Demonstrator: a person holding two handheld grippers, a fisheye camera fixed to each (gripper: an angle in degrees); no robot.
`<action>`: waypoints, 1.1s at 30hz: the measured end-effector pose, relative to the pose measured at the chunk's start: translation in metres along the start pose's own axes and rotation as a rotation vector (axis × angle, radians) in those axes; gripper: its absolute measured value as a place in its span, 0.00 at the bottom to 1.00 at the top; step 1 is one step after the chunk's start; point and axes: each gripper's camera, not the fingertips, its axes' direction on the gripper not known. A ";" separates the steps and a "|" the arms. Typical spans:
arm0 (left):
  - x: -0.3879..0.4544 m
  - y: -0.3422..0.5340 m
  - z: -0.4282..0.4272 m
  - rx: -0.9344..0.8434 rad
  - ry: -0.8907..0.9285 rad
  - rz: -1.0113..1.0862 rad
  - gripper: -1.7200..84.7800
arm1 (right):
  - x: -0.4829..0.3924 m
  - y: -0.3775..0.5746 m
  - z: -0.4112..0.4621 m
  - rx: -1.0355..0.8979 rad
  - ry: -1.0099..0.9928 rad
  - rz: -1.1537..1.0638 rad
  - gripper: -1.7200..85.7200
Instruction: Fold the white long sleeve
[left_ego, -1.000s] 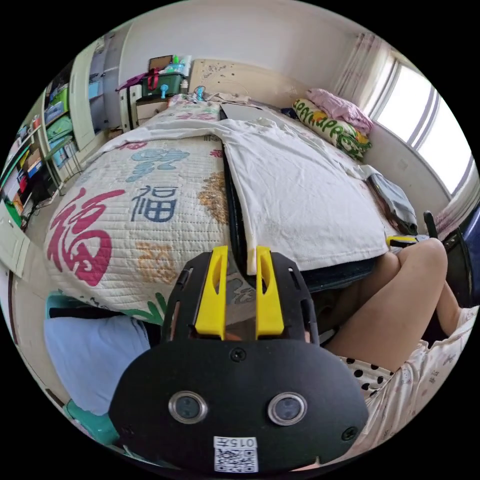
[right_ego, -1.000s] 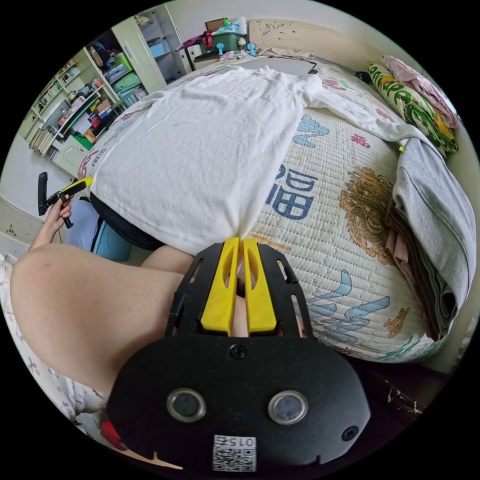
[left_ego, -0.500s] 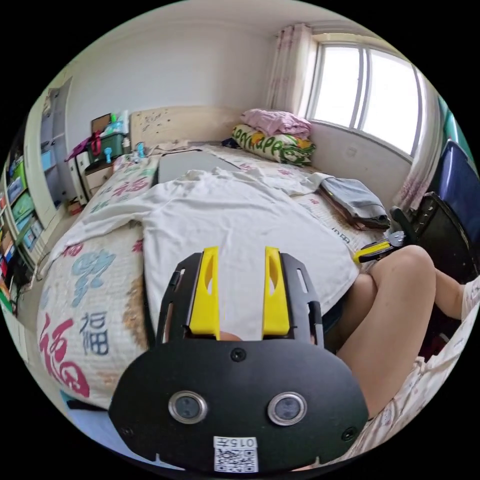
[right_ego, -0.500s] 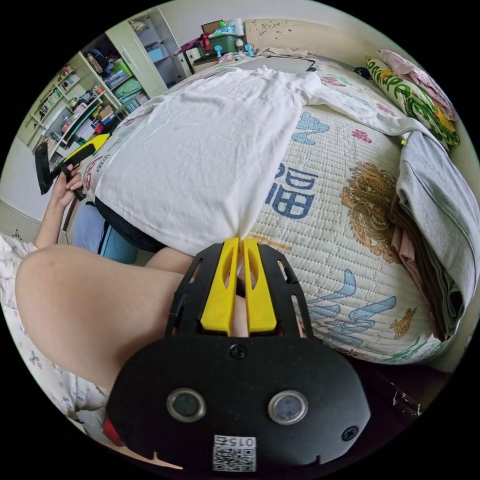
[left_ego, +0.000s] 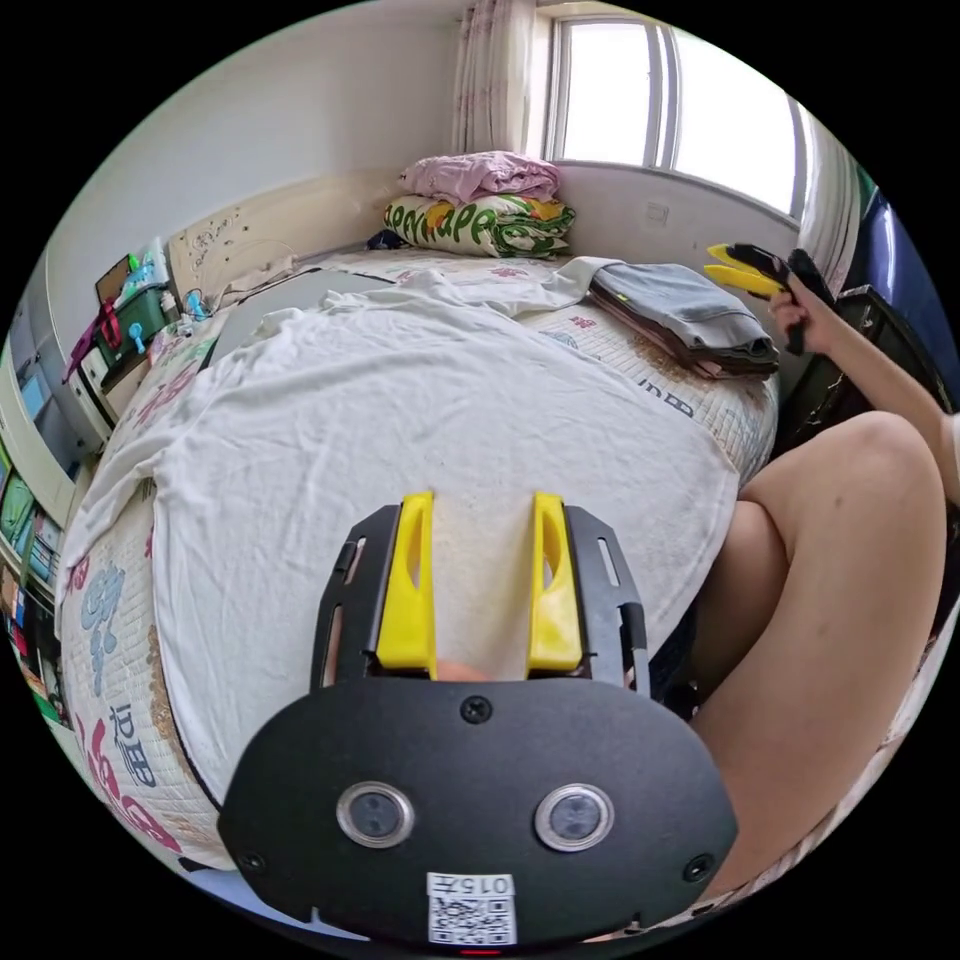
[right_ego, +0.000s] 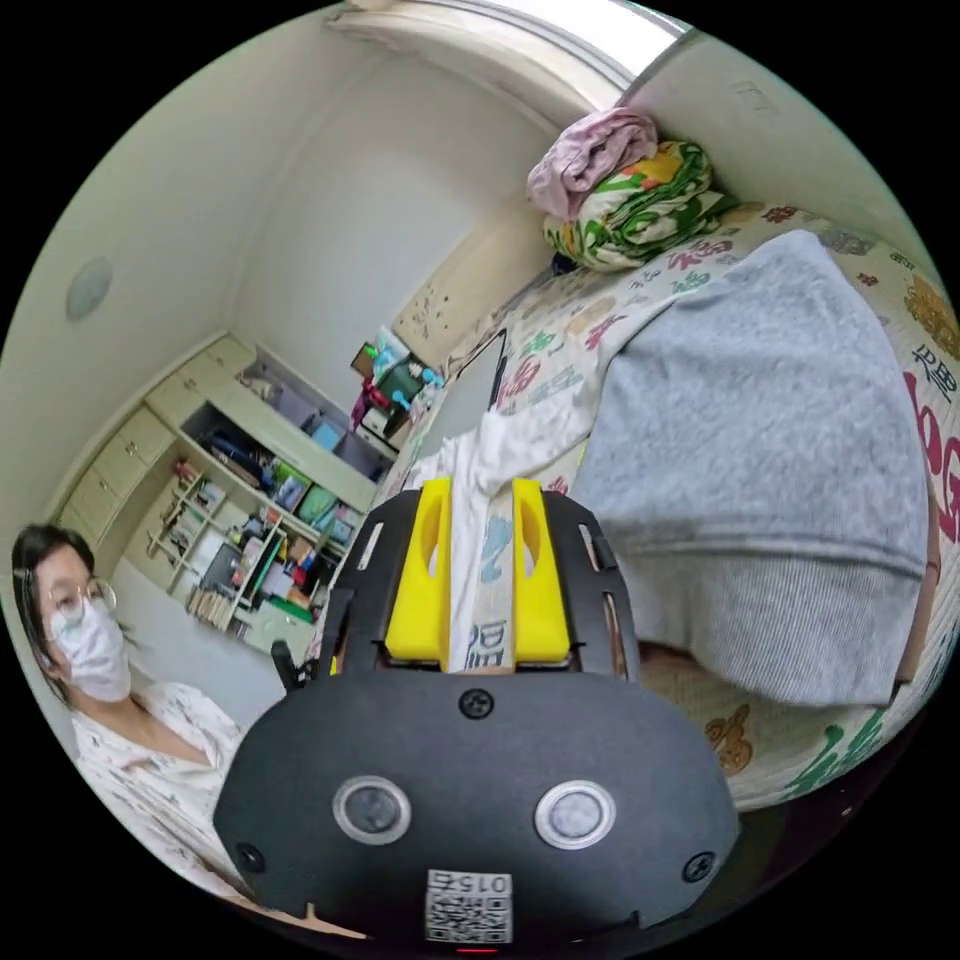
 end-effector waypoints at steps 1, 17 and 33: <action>-0.004 0.005 -0.001 0.014 0.005 -0.006 0.18 | 0.012 -0.029 0.007 0.034 0.019 0.044 0.13; -0.033 0.005 -0.035 0.064 -0.009 -0.041 0.16 | 0.159 -0.177 0.166 0.334 0.174 0.449 0.13; -0.063 -0.060 -0.119 0.069 0.008 -0.053 0.16 | -0.217 0.107 0.359 -0.136 0.102 -0.774 0.02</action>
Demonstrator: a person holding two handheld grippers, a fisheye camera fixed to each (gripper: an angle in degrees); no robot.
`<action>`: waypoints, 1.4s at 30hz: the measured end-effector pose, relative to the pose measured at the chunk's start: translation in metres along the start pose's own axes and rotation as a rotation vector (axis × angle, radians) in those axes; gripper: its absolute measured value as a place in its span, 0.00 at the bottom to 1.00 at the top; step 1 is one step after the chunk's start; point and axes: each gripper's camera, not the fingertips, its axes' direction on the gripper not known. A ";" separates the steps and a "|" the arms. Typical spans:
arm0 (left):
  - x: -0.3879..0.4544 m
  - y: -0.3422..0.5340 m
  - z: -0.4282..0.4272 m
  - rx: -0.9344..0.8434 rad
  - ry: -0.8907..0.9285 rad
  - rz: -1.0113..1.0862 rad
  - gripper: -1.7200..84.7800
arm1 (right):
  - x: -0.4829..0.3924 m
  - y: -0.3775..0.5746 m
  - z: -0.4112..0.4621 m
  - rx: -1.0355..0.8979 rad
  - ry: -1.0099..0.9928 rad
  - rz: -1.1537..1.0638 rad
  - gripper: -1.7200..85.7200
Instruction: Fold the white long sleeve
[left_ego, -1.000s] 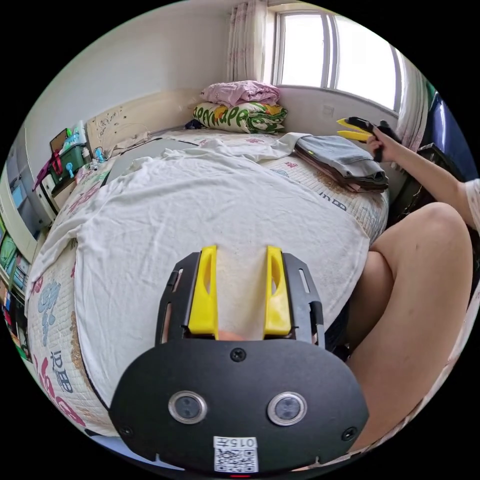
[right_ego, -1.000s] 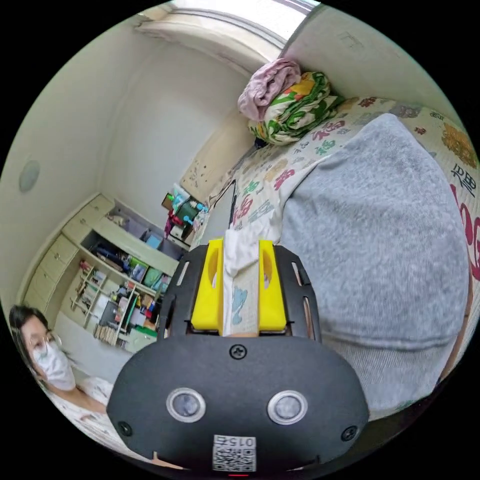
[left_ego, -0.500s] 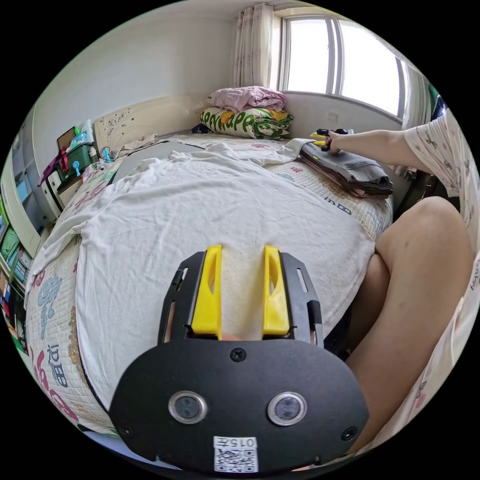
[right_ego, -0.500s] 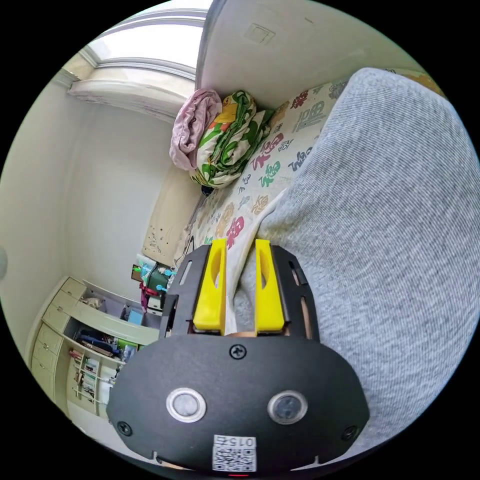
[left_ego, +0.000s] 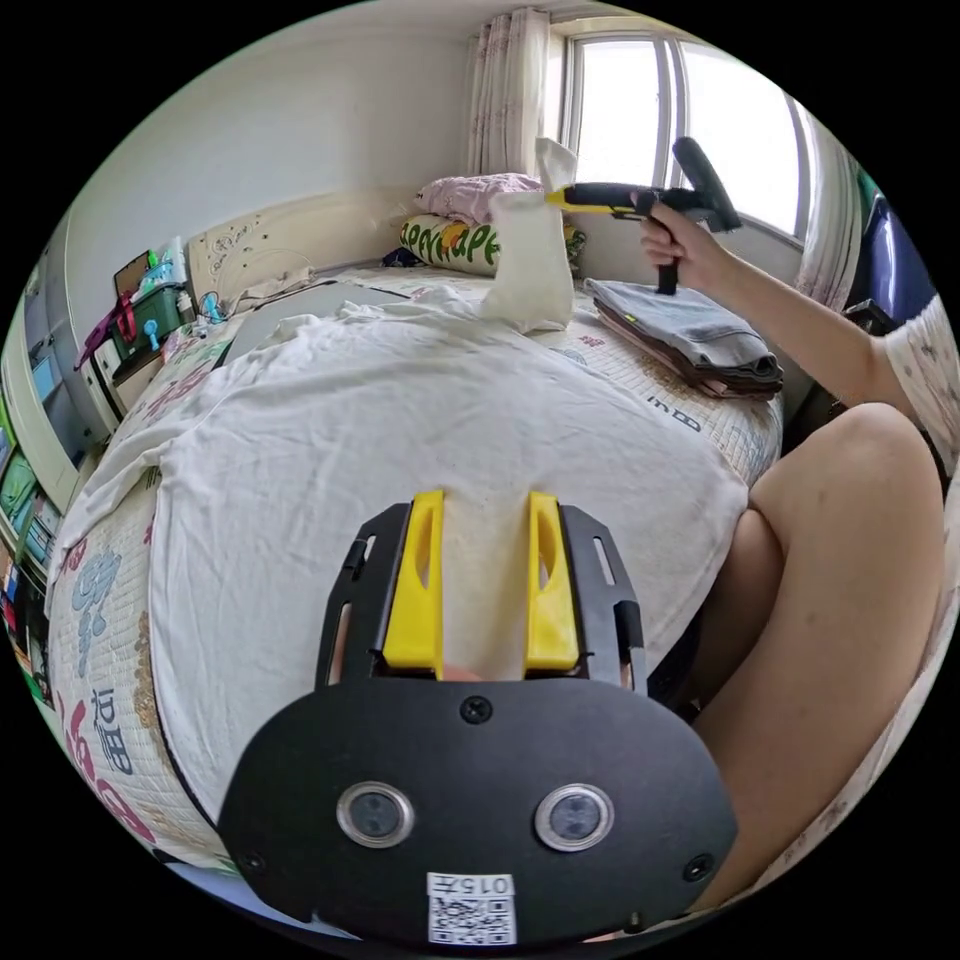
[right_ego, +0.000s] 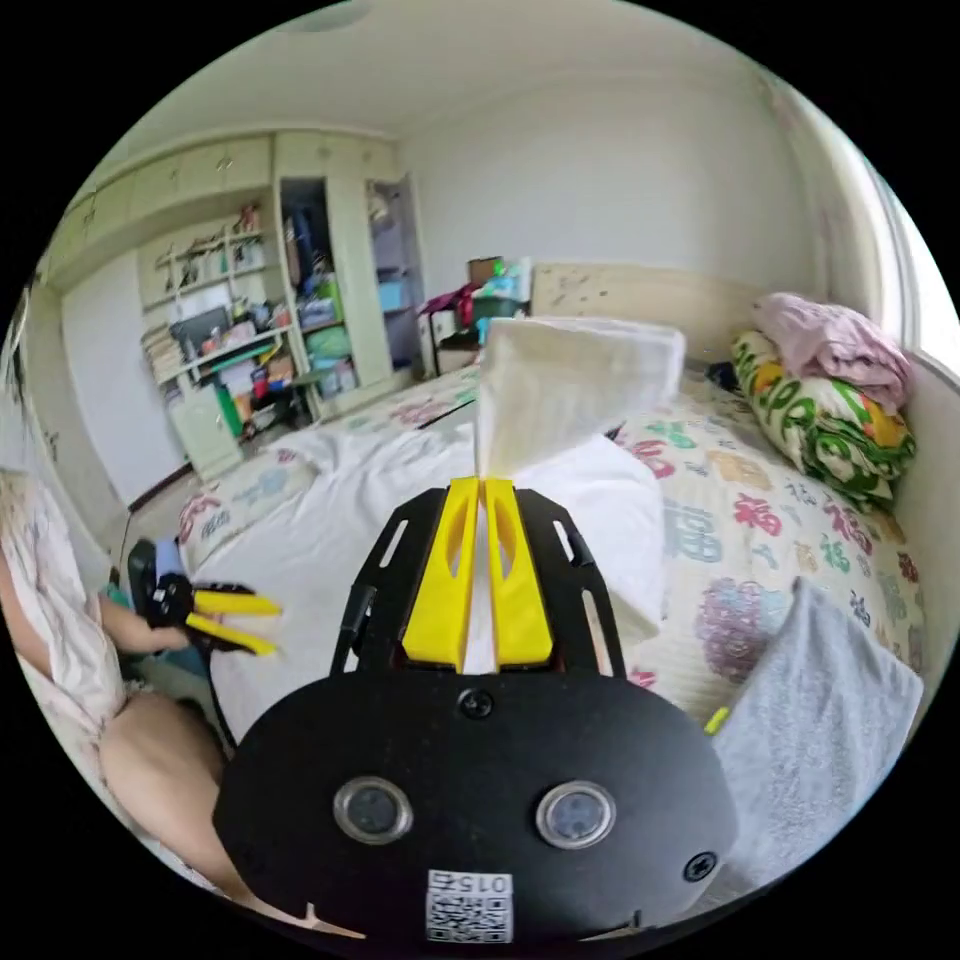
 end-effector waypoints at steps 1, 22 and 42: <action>-0.005 -0.008 -0.009 0.000 0.009 -0.008 0.16 | -0.039 0.029 0.029 -0.074 -0.055 -0.009 0.02; -0.144 -0.111 -0.115 0.246 0.629 -0.773 0.23 | -0.141 0.120 0.077 -0.449 -0.051 0.339 0.02; -0.077 -0.093 -0.255 0.353 0.565 -0.521 0.02 | -0.105 0.190 0.006 -0.372 -0.454 0.145 0.02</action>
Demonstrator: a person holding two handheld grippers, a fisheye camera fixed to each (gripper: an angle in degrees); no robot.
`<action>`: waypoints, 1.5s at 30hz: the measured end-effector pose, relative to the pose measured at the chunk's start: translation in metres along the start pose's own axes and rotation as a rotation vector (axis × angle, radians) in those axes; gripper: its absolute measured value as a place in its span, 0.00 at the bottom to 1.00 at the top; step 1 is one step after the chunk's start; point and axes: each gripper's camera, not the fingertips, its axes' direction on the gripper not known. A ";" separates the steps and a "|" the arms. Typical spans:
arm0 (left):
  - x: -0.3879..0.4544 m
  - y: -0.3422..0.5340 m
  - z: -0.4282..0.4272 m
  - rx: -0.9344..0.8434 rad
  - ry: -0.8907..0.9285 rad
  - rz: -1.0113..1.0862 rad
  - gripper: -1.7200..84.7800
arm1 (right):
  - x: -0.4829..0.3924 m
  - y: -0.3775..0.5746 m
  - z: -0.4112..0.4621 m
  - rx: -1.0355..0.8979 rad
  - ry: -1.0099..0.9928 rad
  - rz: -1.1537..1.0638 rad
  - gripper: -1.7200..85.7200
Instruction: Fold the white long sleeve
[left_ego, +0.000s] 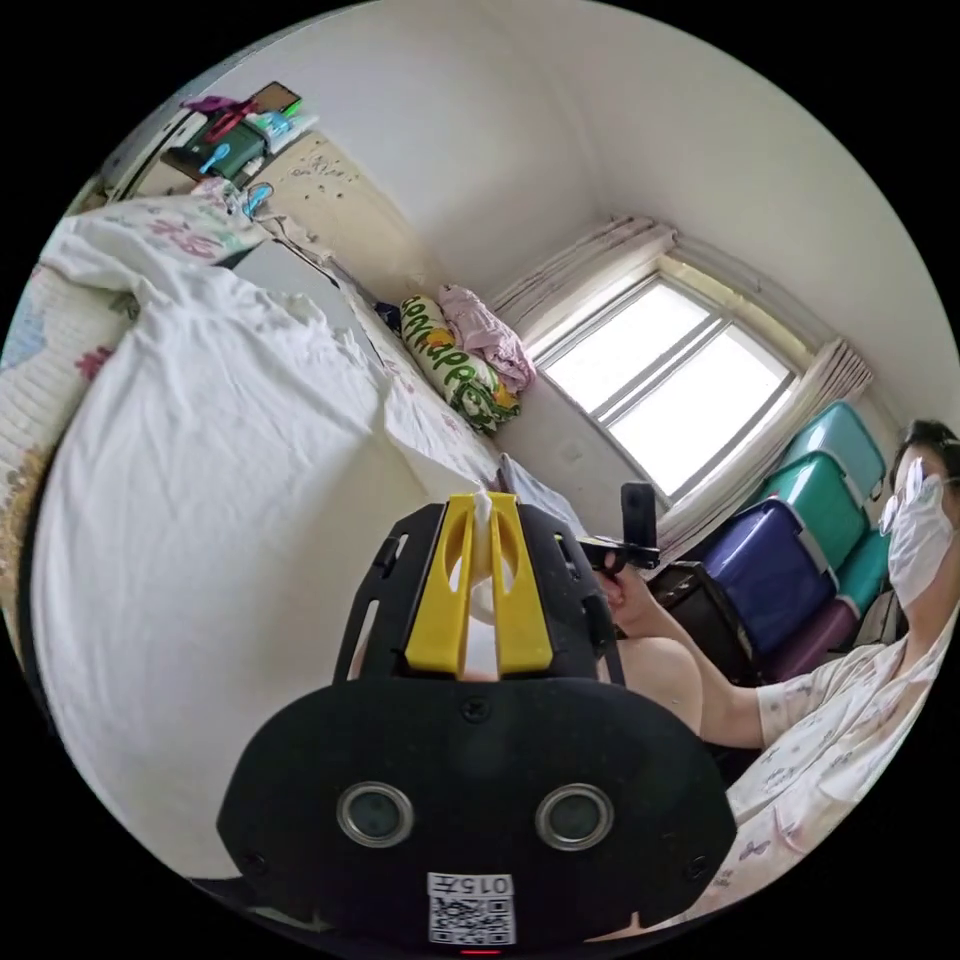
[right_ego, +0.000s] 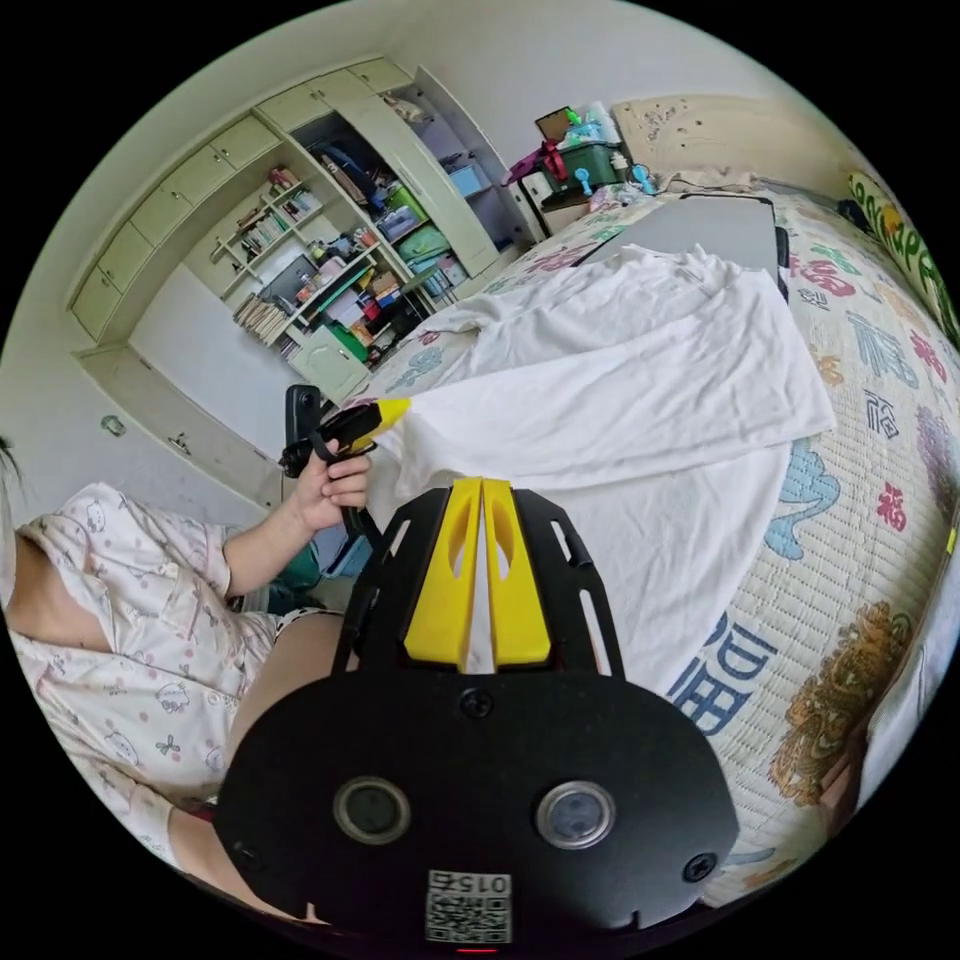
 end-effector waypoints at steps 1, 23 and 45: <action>0.006 0.008 -0.008 -0.012 -0.034 0.009 0.02 | -0.003 -0.003 -0.004 -0.019 0.020 -0.027 0.01; 0.073 0.182 0.020 -0.213 -0.311 0.057 0.04 | 0.157 -0.096 -0.225 0.056 0.027 0.374 0.02; 0.017 -0.118 0.534 -0.343 -0.361 0.122 0.17 | 0.519 -0.189 -0.415 0.484 -0.427 0.906 0.11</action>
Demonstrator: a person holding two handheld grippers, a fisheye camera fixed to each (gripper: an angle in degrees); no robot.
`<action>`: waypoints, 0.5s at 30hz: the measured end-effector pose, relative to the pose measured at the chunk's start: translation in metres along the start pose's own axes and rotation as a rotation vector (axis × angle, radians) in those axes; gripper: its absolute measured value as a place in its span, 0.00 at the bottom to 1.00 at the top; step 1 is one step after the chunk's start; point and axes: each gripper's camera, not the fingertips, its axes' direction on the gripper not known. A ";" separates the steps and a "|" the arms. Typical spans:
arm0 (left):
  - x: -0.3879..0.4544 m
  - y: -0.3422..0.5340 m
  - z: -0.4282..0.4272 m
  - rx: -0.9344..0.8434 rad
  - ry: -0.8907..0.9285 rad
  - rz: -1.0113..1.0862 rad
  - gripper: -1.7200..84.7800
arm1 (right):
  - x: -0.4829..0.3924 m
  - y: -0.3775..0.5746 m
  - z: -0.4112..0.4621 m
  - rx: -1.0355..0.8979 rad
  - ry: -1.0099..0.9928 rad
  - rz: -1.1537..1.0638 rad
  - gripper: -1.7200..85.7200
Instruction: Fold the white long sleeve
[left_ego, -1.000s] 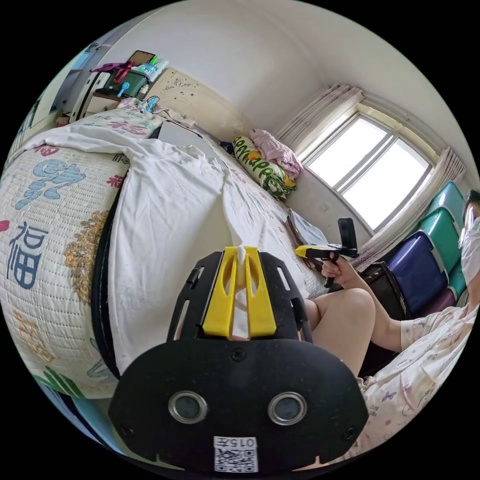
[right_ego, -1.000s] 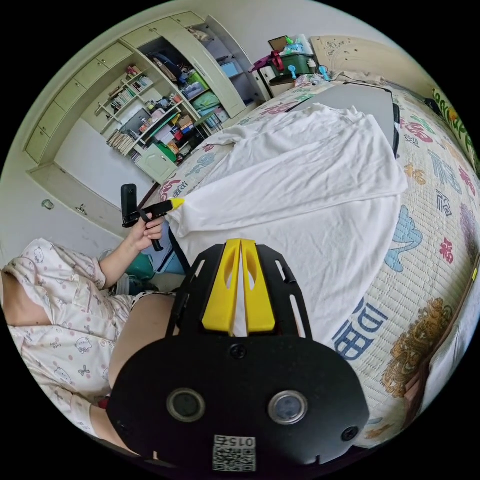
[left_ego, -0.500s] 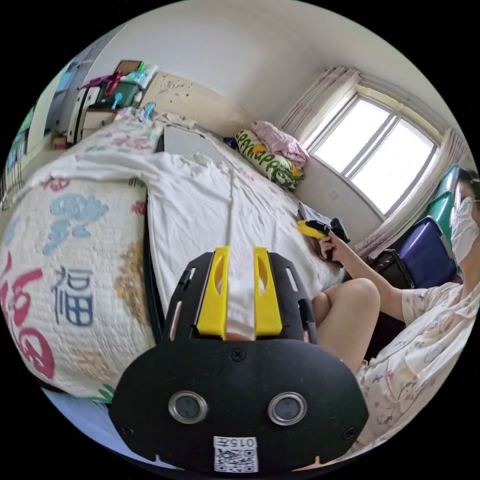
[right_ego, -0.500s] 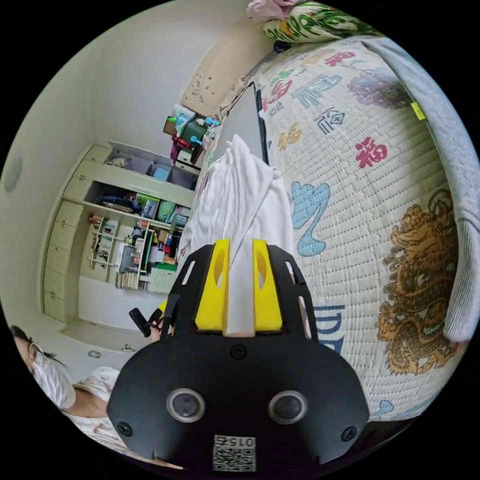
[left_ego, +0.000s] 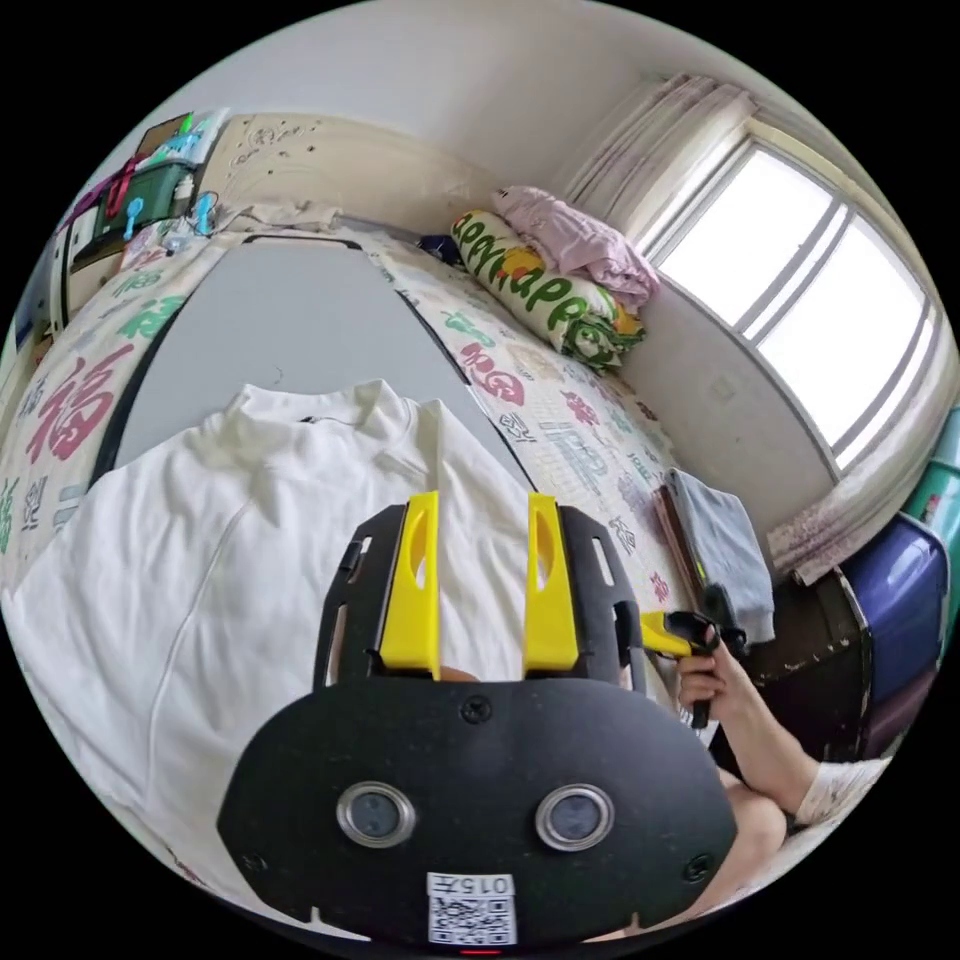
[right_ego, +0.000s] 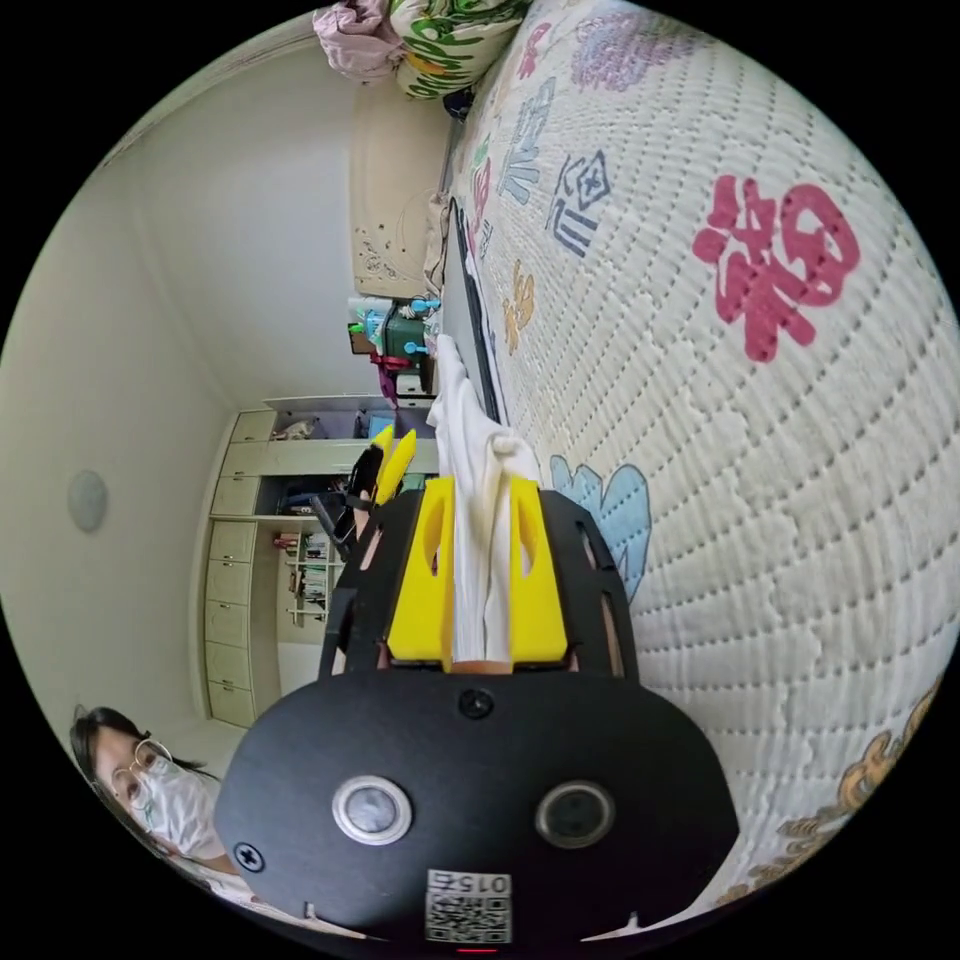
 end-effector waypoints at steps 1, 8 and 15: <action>0.000 -0.014 0.027 -0.020 -0.029 -0.024 0.17 | 0.001 -0.010 -0.004 -0.001 0.003 -0.001 0.10; 0.048 -0.042 0.119 -0.101 -0.163 0.142 0.06 | 0.022 -0.051 -0.046 0.073 -0.052 -0.002 0.03; 0.087 -0.046 0.141 -0.003 -0.209 0.144 0.02 | 0.046 -0.069 -0.071 0.203 0.021 -0.026 0.02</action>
